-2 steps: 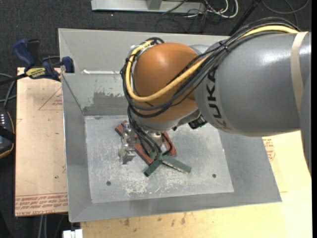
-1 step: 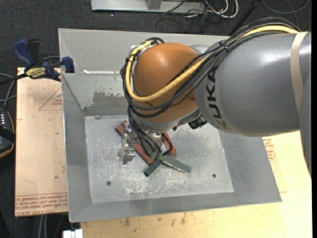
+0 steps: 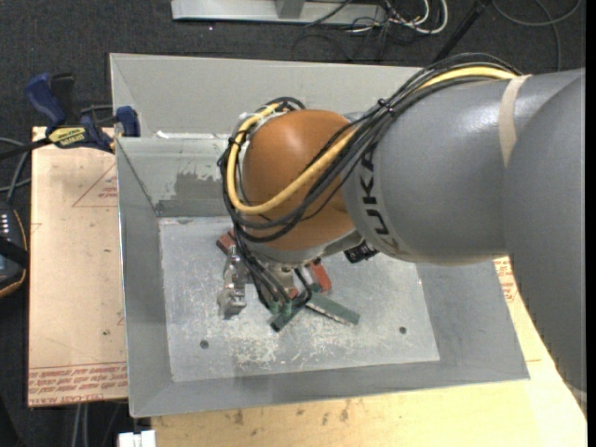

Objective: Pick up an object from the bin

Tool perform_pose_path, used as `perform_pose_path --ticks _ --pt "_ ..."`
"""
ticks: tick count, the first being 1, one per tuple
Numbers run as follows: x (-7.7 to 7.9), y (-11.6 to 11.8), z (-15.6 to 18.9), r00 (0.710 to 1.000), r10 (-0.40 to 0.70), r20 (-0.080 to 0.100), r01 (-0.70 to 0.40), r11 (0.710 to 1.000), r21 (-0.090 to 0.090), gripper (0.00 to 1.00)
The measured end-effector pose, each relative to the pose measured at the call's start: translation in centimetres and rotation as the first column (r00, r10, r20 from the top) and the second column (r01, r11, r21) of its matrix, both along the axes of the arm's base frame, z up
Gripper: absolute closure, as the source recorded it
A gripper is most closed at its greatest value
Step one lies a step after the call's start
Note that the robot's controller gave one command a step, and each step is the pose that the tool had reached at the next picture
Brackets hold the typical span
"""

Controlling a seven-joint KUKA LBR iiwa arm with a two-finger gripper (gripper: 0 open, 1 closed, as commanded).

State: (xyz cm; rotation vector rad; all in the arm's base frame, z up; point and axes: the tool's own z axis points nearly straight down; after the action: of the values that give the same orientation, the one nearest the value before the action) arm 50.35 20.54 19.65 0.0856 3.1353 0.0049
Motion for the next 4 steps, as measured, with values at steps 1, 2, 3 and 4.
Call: perform_pose_path --ticks 1,2,3,4 --pt "0.2 1.5 -4.0 0.998 -0.056 -0.008 0.056 0.998 -0.003 1.00" --pt "1.0 0.8 -4.8 1.000 -0.003 -0.006 0.003 1.000 -0.003 1.00" --pt "1.3 1.6 -6.0 0.999 -0.044 -0.005 0.044 0.999 -0.002 1.00" --pt "2.5 0.3 -5.9 0.980 -0.200 -0.005 0.200 0.980 -0.002 1.00"
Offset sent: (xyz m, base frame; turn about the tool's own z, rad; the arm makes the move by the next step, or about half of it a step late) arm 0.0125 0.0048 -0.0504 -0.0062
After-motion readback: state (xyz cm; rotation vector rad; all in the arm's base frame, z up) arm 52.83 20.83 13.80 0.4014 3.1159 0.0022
